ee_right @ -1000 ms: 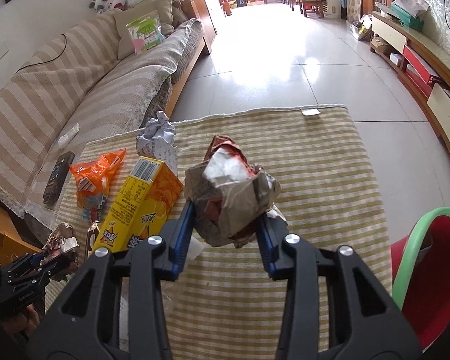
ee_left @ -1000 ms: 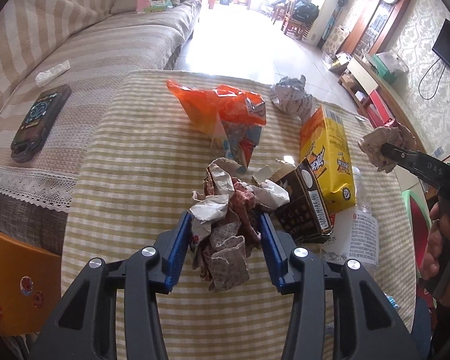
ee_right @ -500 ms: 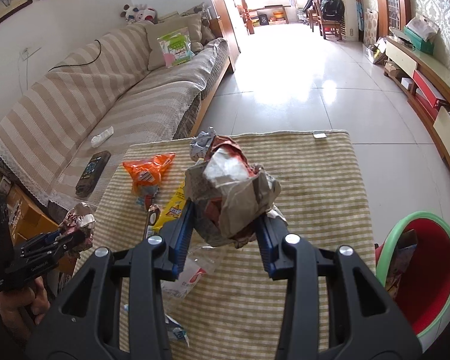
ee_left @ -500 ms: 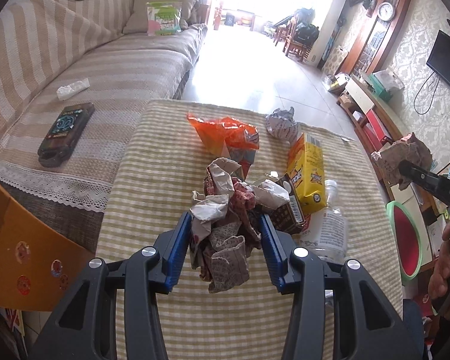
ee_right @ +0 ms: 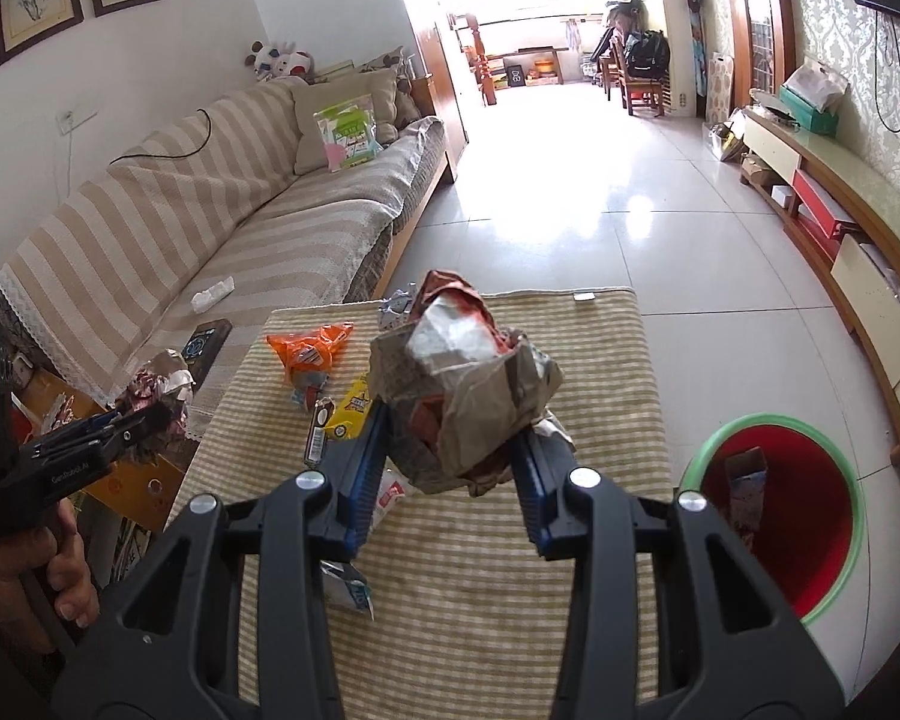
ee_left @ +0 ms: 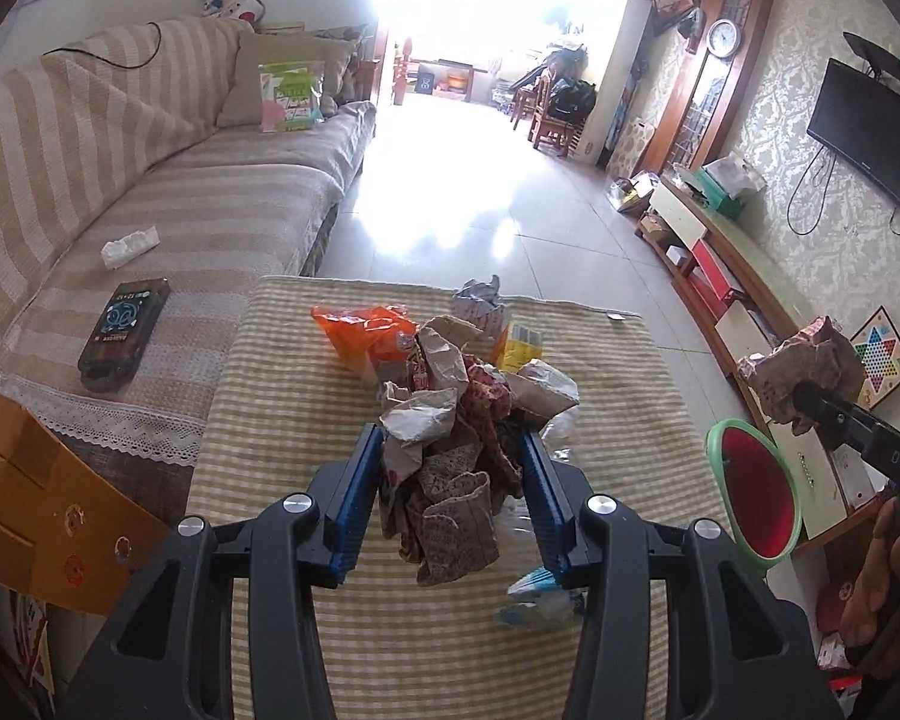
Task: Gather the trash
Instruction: 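Lift both crumpled wads and carry them over the red bin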
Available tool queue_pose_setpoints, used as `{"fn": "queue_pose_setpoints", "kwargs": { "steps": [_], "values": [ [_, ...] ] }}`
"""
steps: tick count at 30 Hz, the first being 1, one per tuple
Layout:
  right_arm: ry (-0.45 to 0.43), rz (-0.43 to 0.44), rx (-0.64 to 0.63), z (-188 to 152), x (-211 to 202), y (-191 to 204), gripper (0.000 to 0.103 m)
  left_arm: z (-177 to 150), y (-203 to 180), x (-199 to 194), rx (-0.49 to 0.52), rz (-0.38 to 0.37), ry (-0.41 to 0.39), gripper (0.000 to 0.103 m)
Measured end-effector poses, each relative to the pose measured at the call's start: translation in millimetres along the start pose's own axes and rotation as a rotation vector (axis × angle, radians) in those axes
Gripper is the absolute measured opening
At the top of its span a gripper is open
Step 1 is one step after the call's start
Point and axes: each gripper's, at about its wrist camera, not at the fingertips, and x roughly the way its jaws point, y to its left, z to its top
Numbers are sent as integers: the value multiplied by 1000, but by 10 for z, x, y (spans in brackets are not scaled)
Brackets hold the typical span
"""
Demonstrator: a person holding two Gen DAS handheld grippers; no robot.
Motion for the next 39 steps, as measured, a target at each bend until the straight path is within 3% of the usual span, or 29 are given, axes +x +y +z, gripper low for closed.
{"fn": "queue_pose_setpoints", "kwargs": {
  "steps": [21, 39],
  "values": [
    [-71, -149, 223, -312, -725, -1464, 39, 139, -1620, 278, 196, -177, 46, 44],
    [-62, -237, 359, -645, -904, -2509, 39, 25, -3116, 814, 333, -361, 160, 44]
  ]
}}
